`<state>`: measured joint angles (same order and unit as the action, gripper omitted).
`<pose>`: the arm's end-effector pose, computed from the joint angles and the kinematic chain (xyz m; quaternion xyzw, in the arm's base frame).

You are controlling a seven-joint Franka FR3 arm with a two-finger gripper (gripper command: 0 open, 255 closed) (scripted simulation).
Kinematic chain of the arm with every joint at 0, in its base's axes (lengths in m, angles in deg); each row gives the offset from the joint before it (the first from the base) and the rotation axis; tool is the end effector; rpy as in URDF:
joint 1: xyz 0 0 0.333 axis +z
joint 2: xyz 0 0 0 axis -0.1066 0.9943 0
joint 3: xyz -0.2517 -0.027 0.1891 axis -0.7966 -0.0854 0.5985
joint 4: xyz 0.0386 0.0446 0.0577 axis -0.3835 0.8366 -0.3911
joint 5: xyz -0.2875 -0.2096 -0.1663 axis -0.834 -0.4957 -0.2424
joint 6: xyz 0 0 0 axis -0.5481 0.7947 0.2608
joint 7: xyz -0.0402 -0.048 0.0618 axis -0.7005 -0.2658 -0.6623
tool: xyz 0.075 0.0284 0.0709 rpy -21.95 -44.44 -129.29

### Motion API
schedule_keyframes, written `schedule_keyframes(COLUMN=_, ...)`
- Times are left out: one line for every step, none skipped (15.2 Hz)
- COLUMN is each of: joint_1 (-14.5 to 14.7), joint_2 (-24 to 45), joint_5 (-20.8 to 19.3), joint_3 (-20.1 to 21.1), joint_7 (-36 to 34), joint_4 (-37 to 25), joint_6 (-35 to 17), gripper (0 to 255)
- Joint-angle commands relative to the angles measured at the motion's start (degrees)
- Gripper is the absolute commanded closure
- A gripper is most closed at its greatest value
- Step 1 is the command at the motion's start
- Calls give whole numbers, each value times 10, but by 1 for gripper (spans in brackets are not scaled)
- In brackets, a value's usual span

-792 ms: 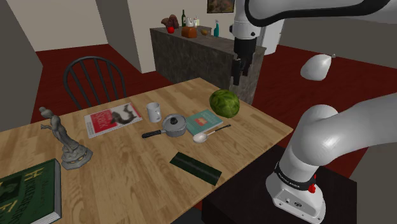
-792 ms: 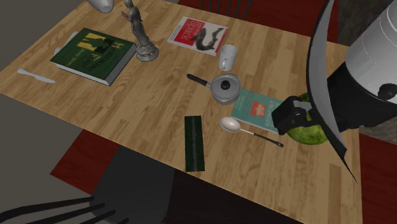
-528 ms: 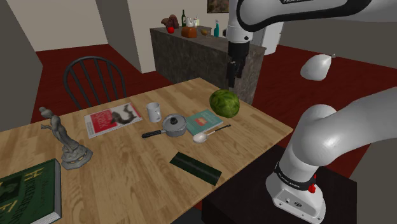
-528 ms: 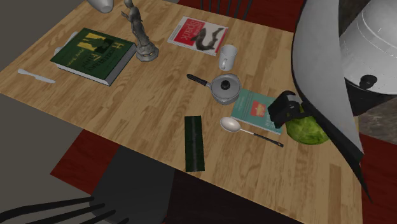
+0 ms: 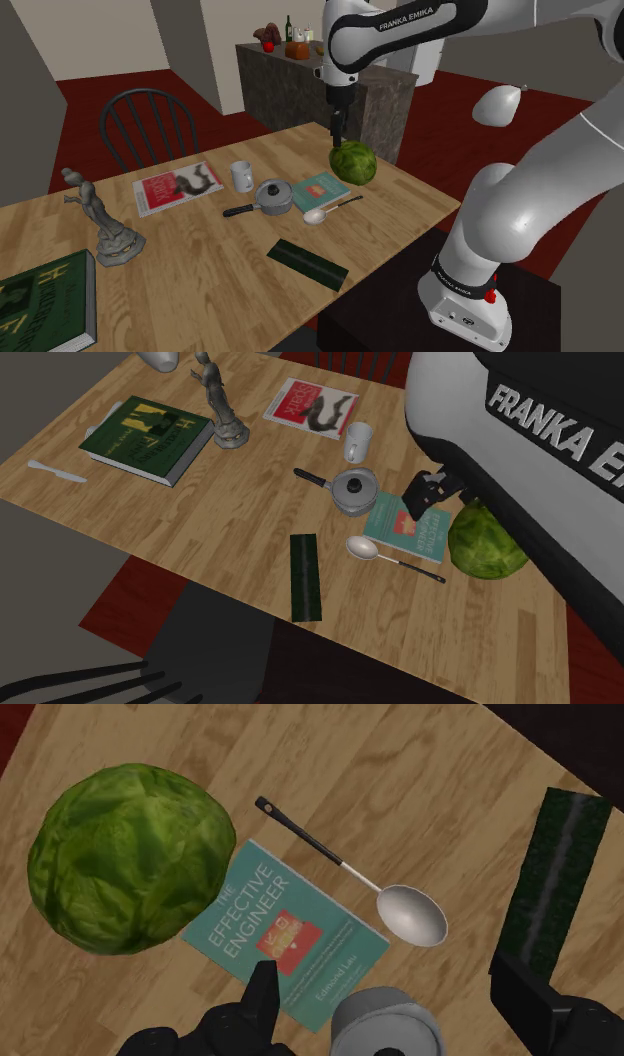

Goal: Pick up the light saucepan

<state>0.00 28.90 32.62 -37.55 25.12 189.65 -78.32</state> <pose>0.4182 -0.0295 0.4920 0.9751 0.2193 -0.0275 0.0203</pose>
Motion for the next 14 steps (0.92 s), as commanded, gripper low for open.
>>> schedule_keyframes(joint_1=12, joint_2=46, joint_5=6, joint_3=-6, joint_7=35, joint_4=-18, joint_6=-25, gripper=0)
schedule_keyframes(joint_1=18, joint_2=68, joint_5=10, joint_3=-8, joint_7=52, joint_4=-28, joint_6=-36, gripper=0)
schedule_keyframes(joint_1=23, joint_2=90, joint_5=14, joint_3=-10, joint_7=69, joint_4=-39, joint_6=-45, gripper=0)
schedule_keyframes(joint_1=28, joint_2=112, joint_5=18, joint_3=-11, joint_7=86, joint_4=-49, joint_6=-54, gripper=0)
schedule_keyframes(joint_1=33, joint_2=134, joint_5=23, joint_3=-11, joint_7=103, joint_4=-61, joint_6=-63, gripper=0)
schedule_keyframes(joint_1=37, joint_2=156, joint_5=28, joint_3=-11, joint_7=120, joint_4=-72, joint_6=-70, gripper=0)
schedule_keyframes(joint_1=42, joint_2=177, joint_5=32, joint_3=-11, joint_7=137, joint_4=-84, joint_6=-78, gripper=0)
schedule_keyframes(joint_1=45, joint_2=198, joint_5=37, joint_3=-10, joint_7=154, joint_4=-97, joint_6=-84, gripper=0)
schedule_keyframes(joint_1=49, joint_2=219, joint_5=42, joint_3=-8, joint_7=170, joint_4=-110, joint_6=-90, gripper=0)
schedule_keyframes(joint_1=52, joint_2=240, joint_5=47, joint_3=-5, joint_7=186, joint_4=-123, joint_6=-95, gripper=0)
schedule_keyframes(joint_1=55, joint_2=260, joint_5=52, joint_3=-3, joint_7=202, joint_4=-136, joint_6=-100, gripper=0)
schedule_keyframes(joint_1=57, joint_2=280, joint_5=56, joint_3=1, joint_7=217, joint_4=-150, joint_6=-104, gripper=0)
schedule_keyframes(joint_1=60, joint_2=300, joint_5=60, joint_3=4, joint_7=232, joint_4=-164, joint_6=-108, gripper=0)
schedule_keyframes(joint_1=62, joint_2=320, joint_5=64, joint_3=8, joint_7=246, joint_4=-178, joint_6=-112, gripper=0)
